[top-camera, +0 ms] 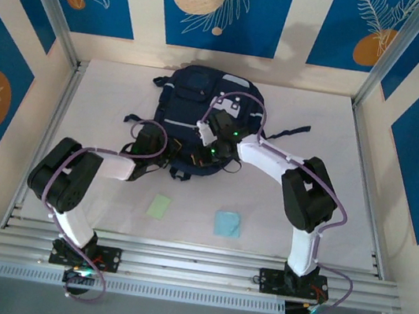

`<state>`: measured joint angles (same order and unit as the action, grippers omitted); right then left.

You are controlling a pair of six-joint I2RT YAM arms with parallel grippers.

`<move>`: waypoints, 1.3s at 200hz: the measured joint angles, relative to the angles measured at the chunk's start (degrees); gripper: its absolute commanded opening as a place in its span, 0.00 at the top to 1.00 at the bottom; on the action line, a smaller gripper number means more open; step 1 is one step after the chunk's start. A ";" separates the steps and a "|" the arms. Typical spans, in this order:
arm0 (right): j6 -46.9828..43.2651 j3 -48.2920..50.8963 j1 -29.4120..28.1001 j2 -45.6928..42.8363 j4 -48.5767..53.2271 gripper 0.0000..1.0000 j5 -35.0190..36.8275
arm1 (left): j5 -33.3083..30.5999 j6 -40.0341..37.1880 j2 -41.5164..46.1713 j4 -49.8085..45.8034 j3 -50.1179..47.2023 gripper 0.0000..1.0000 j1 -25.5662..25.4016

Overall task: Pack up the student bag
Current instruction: Zip the student bag at the top-center of the table.

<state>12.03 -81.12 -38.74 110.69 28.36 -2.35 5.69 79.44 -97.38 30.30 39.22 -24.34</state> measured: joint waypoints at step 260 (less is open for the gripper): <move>-0.68 -25.35 25.38 16.76 14.16 1.00 1.84 | 0.66 -3.52 3.10 -1.18 -0.50 1.00 0.81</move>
<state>11.35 -106.48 -13.37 127.46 42.52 -0.51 6.35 75.92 -94.28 29.12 38.72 -23.53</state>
